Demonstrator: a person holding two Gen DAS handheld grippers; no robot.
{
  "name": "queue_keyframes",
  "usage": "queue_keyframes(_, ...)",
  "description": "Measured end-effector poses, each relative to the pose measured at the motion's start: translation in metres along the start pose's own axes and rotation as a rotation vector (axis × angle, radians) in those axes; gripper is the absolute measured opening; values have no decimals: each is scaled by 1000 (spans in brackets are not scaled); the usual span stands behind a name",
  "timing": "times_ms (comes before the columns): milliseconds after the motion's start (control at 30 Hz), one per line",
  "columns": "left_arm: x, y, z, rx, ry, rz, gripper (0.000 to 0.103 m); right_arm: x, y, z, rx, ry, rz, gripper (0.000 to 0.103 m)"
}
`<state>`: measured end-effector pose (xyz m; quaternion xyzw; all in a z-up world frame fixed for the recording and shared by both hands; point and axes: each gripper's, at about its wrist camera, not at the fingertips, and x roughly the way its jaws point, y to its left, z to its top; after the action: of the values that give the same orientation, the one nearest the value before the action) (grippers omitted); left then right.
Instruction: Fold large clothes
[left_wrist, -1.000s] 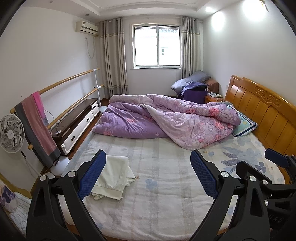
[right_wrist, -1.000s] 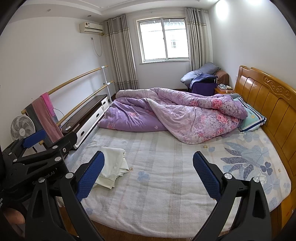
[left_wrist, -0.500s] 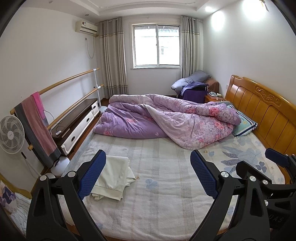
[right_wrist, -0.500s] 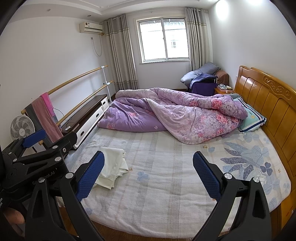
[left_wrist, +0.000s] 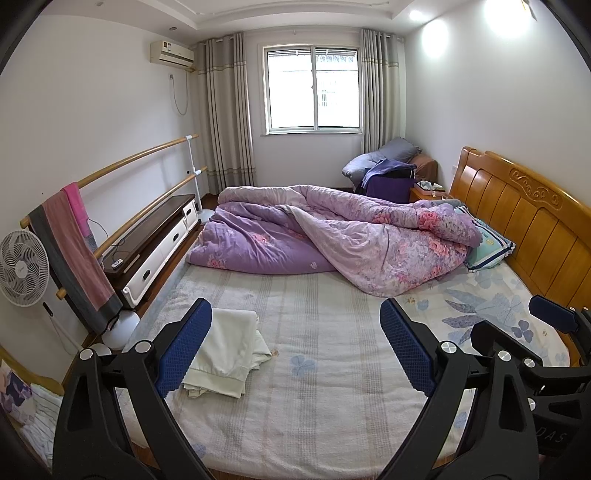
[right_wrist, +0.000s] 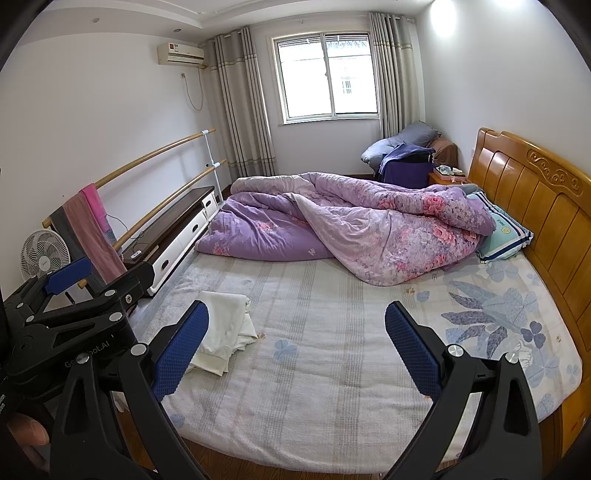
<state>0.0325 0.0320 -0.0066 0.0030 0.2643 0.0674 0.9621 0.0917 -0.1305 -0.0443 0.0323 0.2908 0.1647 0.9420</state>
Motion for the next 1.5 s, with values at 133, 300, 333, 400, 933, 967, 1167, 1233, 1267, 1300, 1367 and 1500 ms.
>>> queue_keyframes(133, 0, 0, 0, 1, 1, 0, 93, 1, 0, 1, -1, 0, 0, 93)
queue_keyframes(300, 1, 1, 0, 2, 2, 0, 93, 1, -1, 1, 2, 4, 0, 93)
queue_keyframes(333, 1, 2, 0, 2, 2, 0, 93, 2, -1, 2, 2, 3, 0, 93)
queue_keyframes(400, 1, 1, 1, 3, 2, -1, 93, 2, -2, 2, 3, 5, 2, 93)
queue_keyframes(933, 5, 7, -10, 4, 21, 1, 93, 7, -5, 3, 13, 20, 5, 93)
queue_keyframes(967, 5, 6, -10, 3, 22, 1, 93, 8, -5, 4, 14, 20, 5, 93)
queue_keyframes(1167, 7, 5, -12, 5, 24, 1, 93, 9, -6, 4, 14, 23, 7, 93)
queue_keyframes(1233, 6, 6, -13, 6, 23, 2, 93, 10, -7, 4, 15, 24, 8, 93)
queue_keyframes(1267, 7, 5, -11, 6, 25, 2, 93, 10, -8, 4, 14, 23, 9, 93)
queue_keyframes(1300, 7, 5, -11, 6, 25, 2, 93, 10, -7, 4, 14, 23, 8, 93)
queue_keyframes(1367, 8, 5, -11, 7, 26, 2, 93, 10, -7, 4, 15, 25, 9, 93)
queue_keyframes(1500, 8, 6, -12, 8, 29, 5, 93, 13, -8, 6, 14, 27, 13, 93)
